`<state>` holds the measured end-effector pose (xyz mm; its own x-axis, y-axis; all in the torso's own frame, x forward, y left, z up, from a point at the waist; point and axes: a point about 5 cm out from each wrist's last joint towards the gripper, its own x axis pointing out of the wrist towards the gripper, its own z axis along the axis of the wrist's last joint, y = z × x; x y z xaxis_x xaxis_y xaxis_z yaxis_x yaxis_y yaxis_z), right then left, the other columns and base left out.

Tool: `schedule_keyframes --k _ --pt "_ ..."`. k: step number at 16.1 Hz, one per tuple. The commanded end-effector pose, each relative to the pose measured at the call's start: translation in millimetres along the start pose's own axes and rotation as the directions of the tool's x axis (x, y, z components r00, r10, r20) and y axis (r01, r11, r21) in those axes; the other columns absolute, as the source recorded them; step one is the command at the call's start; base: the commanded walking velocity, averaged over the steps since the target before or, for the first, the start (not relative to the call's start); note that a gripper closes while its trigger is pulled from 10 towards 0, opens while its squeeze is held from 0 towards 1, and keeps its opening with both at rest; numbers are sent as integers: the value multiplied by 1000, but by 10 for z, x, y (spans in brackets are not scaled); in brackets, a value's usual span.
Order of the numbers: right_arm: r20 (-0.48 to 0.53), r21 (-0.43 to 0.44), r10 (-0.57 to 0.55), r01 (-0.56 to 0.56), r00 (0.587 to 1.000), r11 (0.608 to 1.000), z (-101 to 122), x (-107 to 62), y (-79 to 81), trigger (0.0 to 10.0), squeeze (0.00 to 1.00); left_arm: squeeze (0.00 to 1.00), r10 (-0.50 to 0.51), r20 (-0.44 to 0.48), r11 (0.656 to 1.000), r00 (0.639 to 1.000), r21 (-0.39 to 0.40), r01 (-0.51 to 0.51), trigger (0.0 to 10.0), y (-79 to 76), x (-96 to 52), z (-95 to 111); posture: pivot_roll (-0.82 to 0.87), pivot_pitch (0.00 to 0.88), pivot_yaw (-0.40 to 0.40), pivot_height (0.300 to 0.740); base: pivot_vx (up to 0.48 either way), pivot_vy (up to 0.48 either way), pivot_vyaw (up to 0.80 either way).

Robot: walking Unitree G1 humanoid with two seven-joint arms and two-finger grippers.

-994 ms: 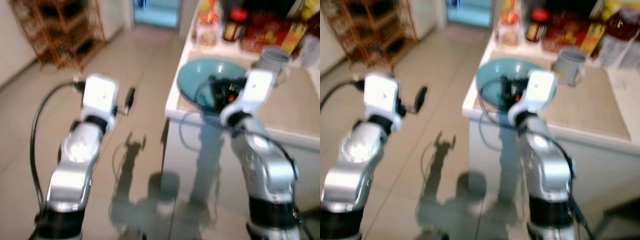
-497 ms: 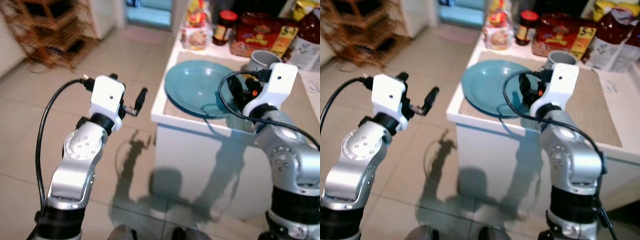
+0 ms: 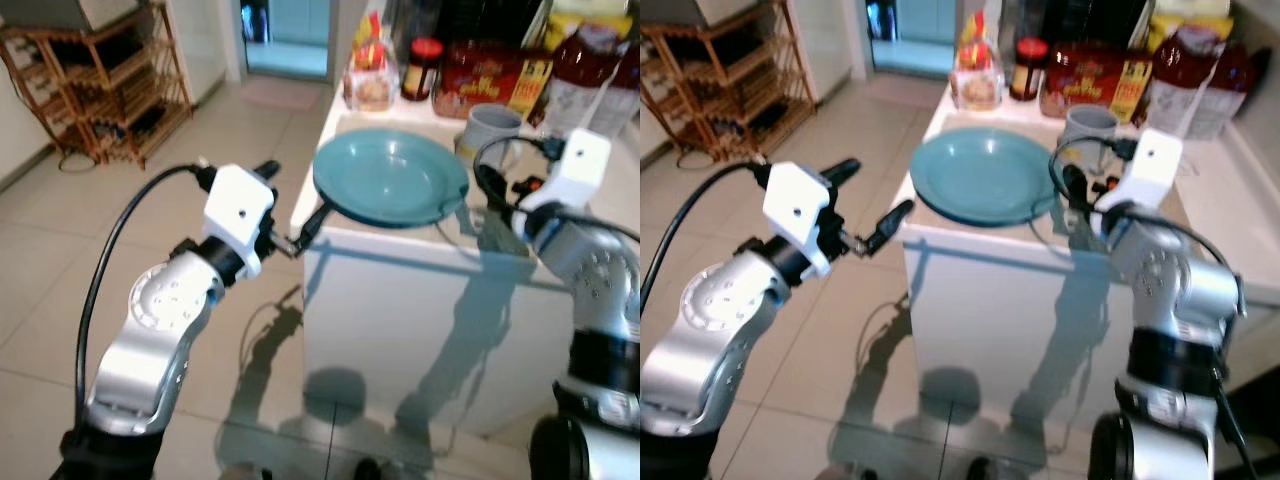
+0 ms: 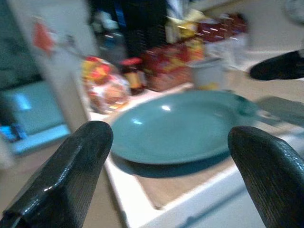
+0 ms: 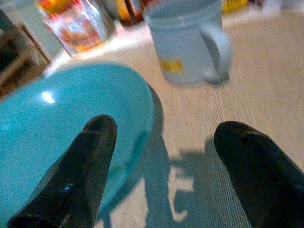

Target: Setting the table

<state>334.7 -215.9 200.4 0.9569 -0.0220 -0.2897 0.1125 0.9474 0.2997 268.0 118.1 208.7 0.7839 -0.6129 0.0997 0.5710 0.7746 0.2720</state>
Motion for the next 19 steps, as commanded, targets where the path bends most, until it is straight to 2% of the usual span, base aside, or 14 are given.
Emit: schedule_keyframes --k 1,2,5,9,12,13,14,15,19 --pt "-25 30 -5 6 1000 1000 26 35 -15 10000 0 0 -32 -15 999 999 -4 32 10000 -33 -22 -11 129 36 -38 740 0 0 0" --pt "-63 114 51 -44 997 993 -16 122 35 10000 0 0 -32 -17 999 999 -5 32 10000 -42 -20 -15 132 38 -38 740 0 0 0" --pt "-88 224 127 -104 988 969 -66 266 136 10000 0 0 -42 -16 999 999 -10 41 10000 -48 -13 -3 134 39 -40 740 0 0 0" --pt "-146 278 153 -108 977 955 -124 333 178 10000 0 0 -50 -21 999 999 -12 49 10000 -61 -18 -4 146 41 -49 740 0 0 0" --pt "-160 355 184 -117 970 928 -117 362 177 10000 0 0 -62 -22 998 998 -19 61 10000 -67 -27 -1 146 43 -51 740 0 0 0" --pt "-162 376 178 -106 971 921 -107 366 142 6549 0 0 -68 -23 997 997 -21 68 10000 -77 -26 -2 145 43 -50 740 0 0 0" --pt "-162 386 174 -99 971 917 -102 366 122 1098 0 0 -71 -24 997 997 -22 70 10000 -82 -25 -2 145 43 -50 740 0 0 0" --pt "-163 395 168 -91 972 914 -97 365 94 0 0 0 -73 -24 997 997 -23 73 10000 -86 -23 -3 143 42 -50 740 0 0 0" --pt "-180 408 161 -75 970 910 -100 356 37 0 0 0 -85 -25 996 996 -23 84 10000 -96 -14 -5 142 40 -47 740 0 0 0"
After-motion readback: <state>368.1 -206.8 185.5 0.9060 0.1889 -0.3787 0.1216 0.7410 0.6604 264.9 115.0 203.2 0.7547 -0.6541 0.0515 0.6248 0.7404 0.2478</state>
